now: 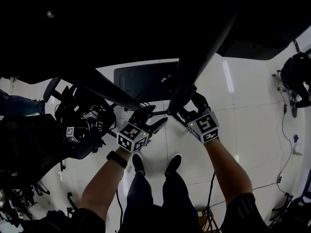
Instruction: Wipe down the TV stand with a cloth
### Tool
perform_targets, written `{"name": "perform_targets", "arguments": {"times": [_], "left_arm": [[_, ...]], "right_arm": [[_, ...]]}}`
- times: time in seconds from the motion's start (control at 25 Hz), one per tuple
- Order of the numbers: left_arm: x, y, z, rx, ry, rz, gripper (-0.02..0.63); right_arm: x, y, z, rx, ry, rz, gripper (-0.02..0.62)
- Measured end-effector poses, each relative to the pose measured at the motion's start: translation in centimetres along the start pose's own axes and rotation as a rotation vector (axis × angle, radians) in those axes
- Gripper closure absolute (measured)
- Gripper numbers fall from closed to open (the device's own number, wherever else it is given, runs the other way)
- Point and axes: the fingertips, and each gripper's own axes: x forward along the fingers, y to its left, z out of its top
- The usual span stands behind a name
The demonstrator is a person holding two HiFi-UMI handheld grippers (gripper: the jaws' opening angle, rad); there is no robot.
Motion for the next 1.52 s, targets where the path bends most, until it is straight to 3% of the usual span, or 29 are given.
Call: {"name": "perform_targets", "arguments": {"times": [0.52, 0.76, 0.96, 1.16, 1.32, 1.36, 1.4, 1.52], "left_arm": [[5.1, 2.8, -8.5, -0.097, 0.049, 0.029, 0.290], [5.7, 2.7, -11.9, -0.115, 0.094, 0.031, 0.290], [5.6, 2.7, -13.2, -0.117, 0.115, 0.030, 0.290], [4.8, 2.9, -12.5, -0.093, 0.115, 0.031, 0.290], [4.2, 2.2, -10.5, -0.064, 0.101, 0.022, 0.290], [3.9, 1.8, -10.0, -0.053, 0.101, 0.018, 0.290], [3.5, 1.4, -9.4, -0.043, 0.100, 0.014, 0.290], [1.9, -0.4, -7.3, -0.015, 0.085, 0.004, 0.290]], "right_arm": [[4.0, -0.2, -10.3, 0.019, 0.048, -0.037, 0.353], [5.7, -0.2, -15.5, 0.057, 0.144, -0.029, 0.351], [6.5, -0.3, -18.2, 0.081, 0.215, -0.021, 0.352], [6.3, -0.1, -17.9, 0.075, 0.242, -0.031, 0.356], [4.5, -0.2, -17.2, 0.074, 0.264, -0.062, 0.418], [3.8, -0.1, -16.8, 0.080, 0.260, -0.068, 0.471], [3.0, 0.3, -16.3, 0.084, 0.249, -0.068, 0.565], [0.5, 1.6, -13.4, 0.078, 0.195, -0.044, 0.566]]}}
